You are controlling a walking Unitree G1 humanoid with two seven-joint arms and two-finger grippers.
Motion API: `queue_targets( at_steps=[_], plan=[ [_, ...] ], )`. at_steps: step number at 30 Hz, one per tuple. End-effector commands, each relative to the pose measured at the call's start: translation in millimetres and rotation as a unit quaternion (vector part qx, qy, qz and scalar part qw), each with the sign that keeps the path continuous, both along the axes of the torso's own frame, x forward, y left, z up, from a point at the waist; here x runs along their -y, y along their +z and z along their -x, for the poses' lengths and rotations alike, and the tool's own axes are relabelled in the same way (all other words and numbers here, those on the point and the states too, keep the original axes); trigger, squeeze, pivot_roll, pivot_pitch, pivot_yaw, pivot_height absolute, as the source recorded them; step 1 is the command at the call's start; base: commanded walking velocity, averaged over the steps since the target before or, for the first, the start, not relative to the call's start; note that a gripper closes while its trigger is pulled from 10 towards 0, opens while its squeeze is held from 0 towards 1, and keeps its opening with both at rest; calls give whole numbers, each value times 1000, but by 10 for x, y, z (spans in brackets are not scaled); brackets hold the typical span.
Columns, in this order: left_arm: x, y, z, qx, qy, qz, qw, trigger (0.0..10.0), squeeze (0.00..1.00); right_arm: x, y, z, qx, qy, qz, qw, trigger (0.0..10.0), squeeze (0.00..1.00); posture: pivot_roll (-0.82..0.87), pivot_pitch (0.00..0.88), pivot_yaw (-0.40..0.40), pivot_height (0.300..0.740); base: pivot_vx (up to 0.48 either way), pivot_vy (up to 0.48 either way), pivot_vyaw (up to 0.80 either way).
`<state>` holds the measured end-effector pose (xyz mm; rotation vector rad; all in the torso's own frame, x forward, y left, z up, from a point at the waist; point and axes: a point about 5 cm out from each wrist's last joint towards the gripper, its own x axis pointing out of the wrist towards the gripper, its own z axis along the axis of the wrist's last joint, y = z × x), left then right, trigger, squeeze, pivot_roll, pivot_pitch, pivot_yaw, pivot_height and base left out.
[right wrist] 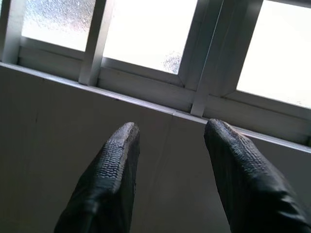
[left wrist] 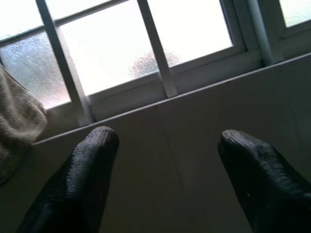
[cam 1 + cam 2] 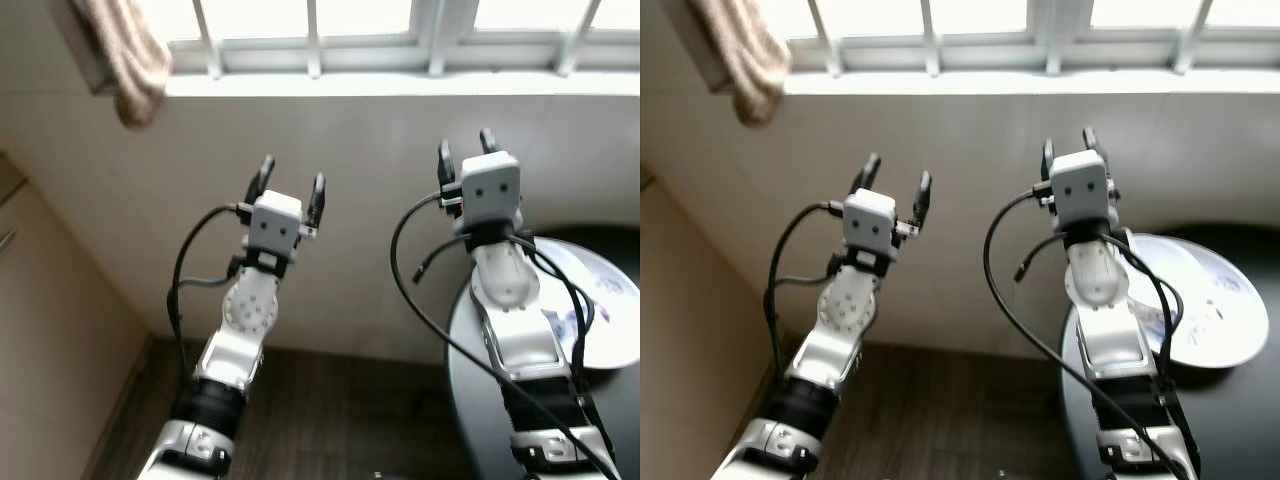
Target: Kitchen organization
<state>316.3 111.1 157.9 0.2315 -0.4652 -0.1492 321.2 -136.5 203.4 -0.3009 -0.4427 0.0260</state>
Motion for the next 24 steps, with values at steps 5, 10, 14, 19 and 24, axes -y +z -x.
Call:
queue_targets(
  at_steps=[5,10,14,19,24],
  plan=[
    [72,11,-1,0,-10,1,1000,10000,0,303,-105,-90,-50,-85,-6,995,10000,0,-175,0,46,740,0,0,0],
    [67,-4,-5,-6,-8,3,1000,10000,0,472,-199,-131,-90,-125,-37,987,10000,0,-175,0,46,740,0,0,0],
    [60,-32,-23,-22,-7,7,1000,10000,0,490,-203,-136,-93,-129,-38,987,10000,0,-179,0,47,740,0,0,0],
    [69,-34,-29,-24,-10,5,1000,10000,0,497,-259,-156,-121,-131,-61,982,10000,0,-179,0,47,740,0,424,-320],
    [53,-34,-23,-22,-7,6,1000,10000,0,591,-296,-167,-134,-160,-52,977,10000,0,-178,0,47,740,0,289,-800]
  ],
)
